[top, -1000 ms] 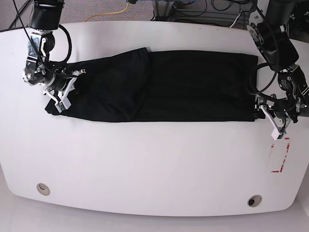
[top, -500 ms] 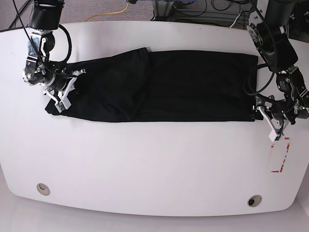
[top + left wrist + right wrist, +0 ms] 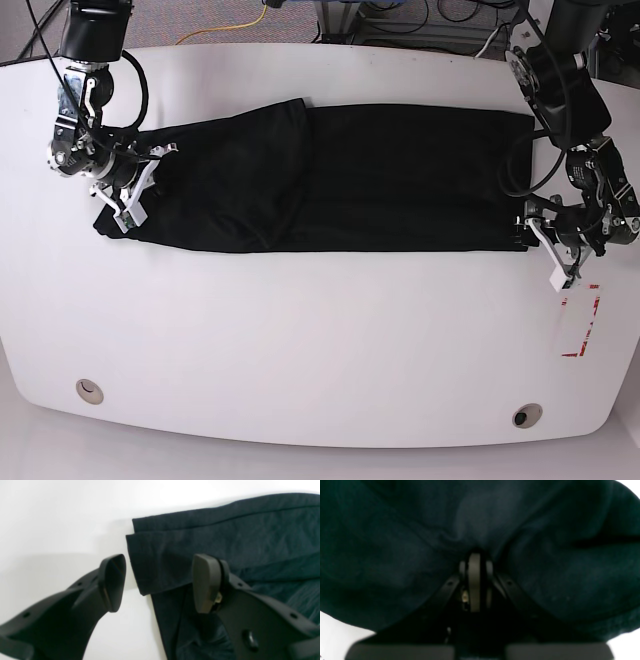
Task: Layout the t-shirt on the table in an organized manner, then fold the t-shirt properly
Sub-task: 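Move the left gripper along the shirt's side to its hem corner, then hold the shirt's corners with both grippers, keeping it flat, then release the left gripper and move it back along the shirt's end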
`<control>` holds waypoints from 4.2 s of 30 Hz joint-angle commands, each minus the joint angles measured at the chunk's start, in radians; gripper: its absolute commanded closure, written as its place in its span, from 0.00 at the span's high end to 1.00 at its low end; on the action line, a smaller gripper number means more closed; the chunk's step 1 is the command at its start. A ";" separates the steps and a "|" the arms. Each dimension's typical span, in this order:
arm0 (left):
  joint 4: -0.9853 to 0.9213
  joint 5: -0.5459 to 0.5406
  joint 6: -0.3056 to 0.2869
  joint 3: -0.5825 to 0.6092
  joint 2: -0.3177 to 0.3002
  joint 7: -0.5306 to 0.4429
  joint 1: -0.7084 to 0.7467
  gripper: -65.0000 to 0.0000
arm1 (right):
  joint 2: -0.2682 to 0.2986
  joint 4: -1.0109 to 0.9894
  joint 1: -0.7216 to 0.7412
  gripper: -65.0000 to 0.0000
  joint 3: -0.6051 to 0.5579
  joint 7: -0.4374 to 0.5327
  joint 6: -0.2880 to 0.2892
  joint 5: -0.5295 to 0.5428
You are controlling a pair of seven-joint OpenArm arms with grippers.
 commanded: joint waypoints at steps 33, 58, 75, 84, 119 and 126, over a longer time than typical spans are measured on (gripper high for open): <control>0.022 -0.014 -0.001 0.031 -0.005 -0.007 -0.025 0.24 | 0.002 -0.005 -0.007 0.04 -0.003 -0.069 -0.005 -0.053; 0.247 -0.018 -0.001 -0.030 -0.038 0.118 0.090 0.05 | 0.000 -0.005 -0.007 0.04 -0.002 -0.069 -0.005 -0.053; 0.361 -0.018 -0.001 -0.070 -0.037 0.157 0.132 0.05 | -0.014 -0.005 -0.007 0.04 -0.003 -0.069 -0.005 -0.057; 0.414 -0.104 -0.001 -0.066 -0.035 0.157 0.193 0.05 | -0.020 -0.005 -0.007 0.04 -0.003 -0.069 -0.005 -0.060; 0.640 -0.463 -0.001 0.005 -0.233 0.157 0.578 0.06 | -0.021 -0.006 -0.007 0.04 -0.005 -0.069 -0.005 -0.062; 0.640 -0.459 -0.001 0.006 -0.276 0.157 0.600 0.06 | -0.035 -0.006 -0.007 0.04 -0.006 -0.069 -0.005 -0.062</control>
